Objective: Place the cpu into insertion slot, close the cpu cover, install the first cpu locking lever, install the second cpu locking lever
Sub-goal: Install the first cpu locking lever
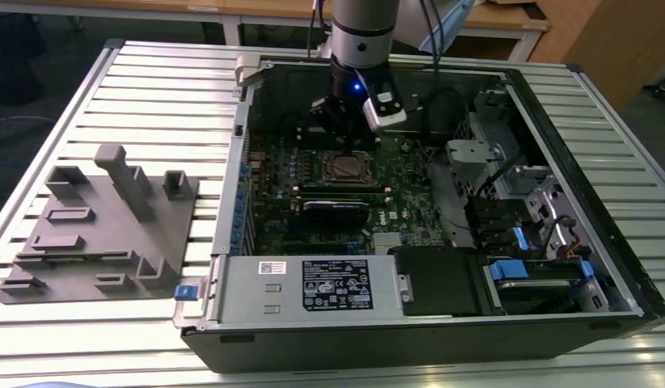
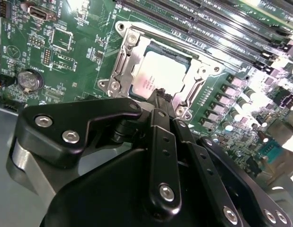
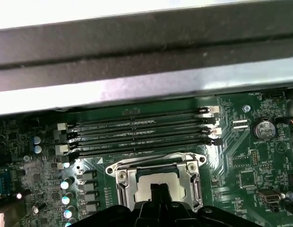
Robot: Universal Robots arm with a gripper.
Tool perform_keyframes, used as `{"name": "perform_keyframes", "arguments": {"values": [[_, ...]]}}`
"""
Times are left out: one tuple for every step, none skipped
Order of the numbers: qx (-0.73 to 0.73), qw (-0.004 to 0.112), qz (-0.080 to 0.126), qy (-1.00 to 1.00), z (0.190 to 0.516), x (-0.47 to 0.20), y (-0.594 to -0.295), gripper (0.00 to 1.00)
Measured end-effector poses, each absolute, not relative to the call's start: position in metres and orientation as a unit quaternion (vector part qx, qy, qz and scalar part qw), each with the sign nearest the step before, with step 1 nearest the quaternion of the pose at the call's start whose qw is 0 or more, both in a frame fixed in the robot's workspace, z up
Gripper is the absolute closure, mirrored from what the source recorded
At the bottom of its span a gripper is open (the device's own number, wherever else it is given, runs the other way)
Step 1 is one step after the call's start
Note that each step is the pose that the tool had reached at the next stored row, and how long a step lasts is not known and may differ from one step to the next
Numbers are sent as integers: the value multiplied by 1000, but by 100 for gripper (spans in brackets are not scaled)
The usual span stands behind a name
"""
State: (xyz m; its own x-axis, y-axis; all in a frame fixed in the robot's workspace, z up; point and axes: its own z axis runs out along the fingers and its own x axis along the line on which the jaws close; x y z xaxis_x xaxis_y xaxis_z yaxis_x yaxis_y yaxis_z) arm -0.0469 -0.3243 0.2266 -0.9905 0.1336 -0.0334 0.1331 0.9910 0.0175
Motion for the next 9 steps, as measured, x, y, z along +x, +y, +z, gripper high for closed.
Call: {"name": "perform_keyframes", "arguments": {"values": [[67,17,8,998,228,-47,-324,89],[67,17,8,998,228,-47,-324,89],[67,17,9,998,228,-47,-325,89],[67,17,9,998,228,-47,-325,89],[67,17,9,998,228,-47,-325,89],[67,18,10,998,228,-47,-326,89],[67,18,10,998,228,-47,-327,89],[67,18,11,998,228,-47,-328,89],[67,18,11,998,228,-47,-328,89]]}}
